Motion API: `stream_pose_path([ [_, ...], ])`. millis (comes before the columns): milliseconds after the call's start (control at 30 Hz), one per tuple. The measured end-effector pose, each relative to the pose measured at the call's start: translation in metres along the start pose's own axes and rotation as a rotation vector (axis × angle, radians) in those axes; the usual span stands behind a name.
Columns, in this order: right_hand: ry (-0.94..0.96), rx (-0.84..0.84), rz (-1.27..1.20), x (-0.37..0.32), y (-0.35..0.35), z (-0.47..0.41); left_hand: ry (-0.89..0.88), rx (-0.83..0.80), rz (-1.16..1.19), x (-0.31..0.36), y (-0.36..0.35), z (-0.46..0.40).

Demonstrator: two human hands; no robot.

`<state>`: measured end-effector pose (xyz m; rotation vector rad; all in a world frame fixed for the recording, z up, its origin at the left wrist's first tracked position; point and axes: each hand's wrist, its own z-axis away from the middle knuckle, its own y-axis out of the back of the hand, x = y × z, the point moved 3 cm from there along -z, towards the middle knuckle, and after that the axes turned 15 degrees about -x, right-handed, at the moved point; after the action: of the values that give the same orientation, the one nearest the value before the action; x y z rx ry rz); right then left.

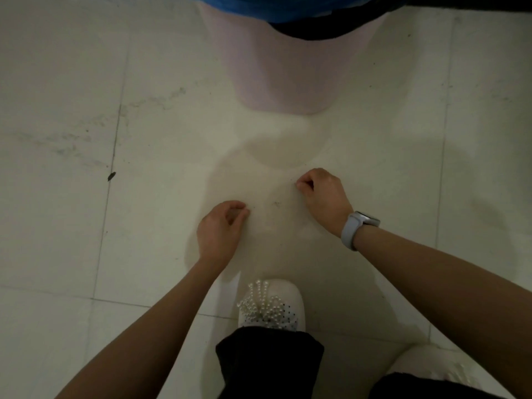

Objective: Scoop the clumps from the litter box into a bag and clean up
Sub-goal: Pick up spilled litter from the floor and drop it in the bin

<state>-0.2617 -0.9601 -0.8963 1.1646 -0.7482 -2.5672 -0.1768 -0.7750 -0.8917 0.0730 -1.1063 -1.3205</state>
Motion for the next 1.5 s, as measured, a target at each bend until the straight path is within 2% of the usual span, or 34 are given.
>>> stream_pose_path([
  [200, -0.019, 0.001, 0.084, 0.001, -0.003, -0.003, -0.008, -0.029, -0.074, 0.002, -0.005, -0.003],
  [500, 0.196, 0.108, 0.35, -0.005, -0.008, -0.006, 0.037, -0.02, -0.079, 0.005, -0.002, -0.006],
  [700, 0.216, 0.044, 0.581, -0.011, -0.01, -0.009, -0.009, -0.017, -0.115, 0.008, -0.004, -0.009],
  [767, 0.239, 0.051, 0.539, -0.008, -0.011, -0.006, -0.042, -0.013, -0.143, 0.01, -0.004, -0.01],
  [833, 0.223, 0.066, 0.388, -0.002, -0.008, -0.002, -0.064, -0.016, -0.16, 0.011, -0.005, -0.012],
  [1033, 0.032, 0.123, 0.108, 0.02, 0.022, -0.002, -0.063, -0.06, -0.259, 0.016, -0.007, -0.014],
  [1200, 0.01, 0.073, 0.088, 0.019, 0.026, -0.002, -0.077, -0.09, -0.275, 0.017, -0.008, -0.014],
  [1500, 0.074, 0.02, 0.143, 0.003, 0.014, -0.014, 0.01, 0.034, -0.076, 0.016, 0.007, -0.012],
])
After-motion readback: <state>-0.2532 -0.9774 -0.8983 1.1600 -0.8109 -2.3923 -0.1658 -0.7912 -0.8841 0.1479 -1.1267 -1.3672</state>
